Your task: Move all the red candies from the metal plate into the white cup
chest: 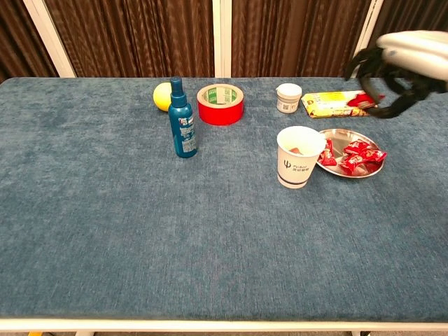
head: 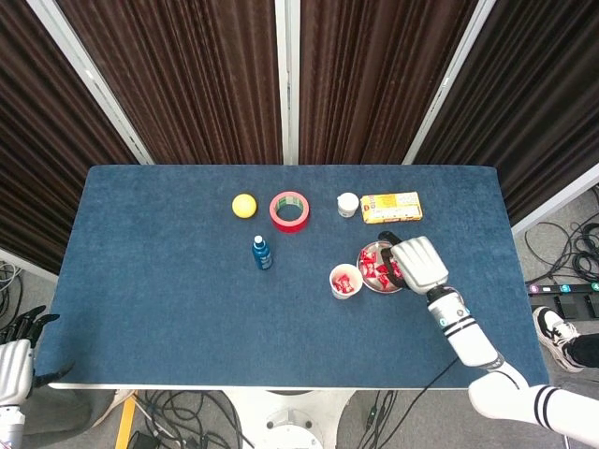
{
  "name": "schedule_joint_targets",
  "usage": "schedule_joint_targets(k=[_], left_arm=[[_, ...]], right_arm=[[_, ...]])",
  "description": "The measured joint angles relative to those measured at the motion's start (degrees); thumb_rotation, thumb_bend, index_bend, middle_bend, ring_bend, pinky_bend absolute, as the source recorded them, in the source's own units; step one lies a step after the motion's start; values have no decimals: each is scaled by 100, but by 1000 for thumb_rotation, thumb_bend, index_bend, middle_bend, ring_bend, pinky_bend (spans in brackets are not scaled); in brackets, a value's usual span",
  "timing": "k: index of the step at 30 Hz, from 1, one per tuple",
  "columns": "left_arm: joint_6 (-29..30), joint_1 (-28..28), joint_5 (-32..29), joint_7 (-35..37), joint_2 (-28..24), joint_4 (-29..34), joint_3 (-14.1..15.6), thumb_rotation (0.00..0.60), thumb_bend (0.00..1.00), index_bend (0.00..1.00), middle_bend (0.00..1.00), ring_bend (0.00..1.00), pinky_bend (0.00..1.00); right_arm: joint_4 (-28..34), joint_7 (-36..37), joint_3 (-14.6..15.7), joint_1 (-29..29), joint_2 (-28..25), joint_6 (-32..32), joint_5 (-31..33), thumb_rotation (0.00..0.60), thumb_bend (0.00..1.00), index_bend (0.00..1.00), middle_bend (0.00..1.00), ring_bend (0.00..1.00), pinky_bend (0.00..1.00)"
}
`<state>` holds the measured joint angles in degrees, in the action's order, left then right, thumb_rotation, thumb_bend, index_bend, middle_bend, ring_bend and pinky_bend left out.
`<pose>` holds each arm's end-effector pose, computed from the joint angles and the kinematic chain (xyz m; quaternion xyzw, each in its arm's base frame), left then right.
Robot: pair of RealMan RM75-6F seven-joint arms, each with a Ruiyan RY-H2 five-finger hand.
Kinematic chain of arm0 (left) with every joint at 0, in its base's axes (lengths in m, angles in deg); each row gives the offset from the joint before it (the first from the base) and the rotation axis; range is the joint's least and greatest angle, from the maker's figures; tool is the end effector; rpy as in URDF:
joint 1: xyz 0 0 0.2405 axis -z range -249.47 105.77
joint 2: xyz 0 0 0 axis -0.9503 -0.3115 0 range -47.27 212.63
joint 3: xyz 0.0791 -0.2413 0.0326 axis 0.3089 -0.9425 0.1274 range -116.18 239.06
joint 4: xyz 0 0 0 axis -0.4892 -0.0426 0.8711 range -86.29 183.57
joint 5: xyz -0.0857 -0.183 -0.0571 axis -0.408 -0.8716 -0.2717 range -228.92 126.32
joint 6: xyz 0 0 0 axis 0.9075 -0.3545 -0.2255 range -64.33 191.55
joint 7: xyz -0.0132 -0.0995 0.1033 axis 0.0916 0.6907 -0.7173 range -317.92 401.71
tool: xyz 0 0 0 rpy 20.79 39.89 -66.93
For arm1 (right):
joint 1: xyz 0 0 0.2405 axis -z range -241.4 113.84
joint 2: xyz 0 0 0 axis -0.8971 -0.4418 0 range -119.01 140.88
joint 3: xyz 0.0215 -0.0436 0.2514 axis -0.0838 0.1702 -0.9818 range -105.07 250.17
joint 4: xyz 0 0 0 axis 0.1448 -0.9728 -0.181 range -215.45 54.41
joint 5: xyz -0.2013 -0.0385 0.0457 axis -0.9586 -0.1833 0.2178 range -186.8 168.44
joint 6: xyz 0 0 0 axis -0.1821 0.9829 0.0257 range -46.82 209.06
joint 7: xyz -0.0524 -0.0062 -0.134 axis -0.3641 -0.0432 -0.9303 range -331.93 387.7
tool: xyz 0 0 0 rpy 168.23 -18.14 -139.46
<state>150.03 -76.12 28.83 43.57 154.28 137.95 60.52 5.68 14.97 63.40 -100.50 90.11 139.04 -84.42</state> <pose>-0.3470 0.1196 0.1247 -0.5077 -0.4862 -0.3479 0.6204 -0.1837 -0.3386 0.0412 0.7449 -0.3281 0.3803 0.4392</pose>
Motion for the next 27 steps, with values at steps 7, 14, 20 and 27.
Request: schedule_joint_targets(k=[7,14,20,27], left_arm=[[-18,-32,-40,81,24,-80,12,600,49,296,222,135,190],[-60,-27,-62,127,60,-161,1,600,49,296,222,135,190],[-53,-29,-57,140,72,-190,-7,600,49,296,222,135,190],[-53,-12,-33,113,76,-176,-18,600,50,296,222,136,190]], right_arm=[[-85,-572,-79,-424,371,-511,336,600,327,654,244,747,1000],[-192,-922,-93,-658,645,-726,689,600,327,498,234,746,1000],[-167,-835,-89,-639,616,-625,690,600,321,248,229,744,1000],[-147,-643,-86,-614,554,-571,673,600,270,192,229,744,1000]])
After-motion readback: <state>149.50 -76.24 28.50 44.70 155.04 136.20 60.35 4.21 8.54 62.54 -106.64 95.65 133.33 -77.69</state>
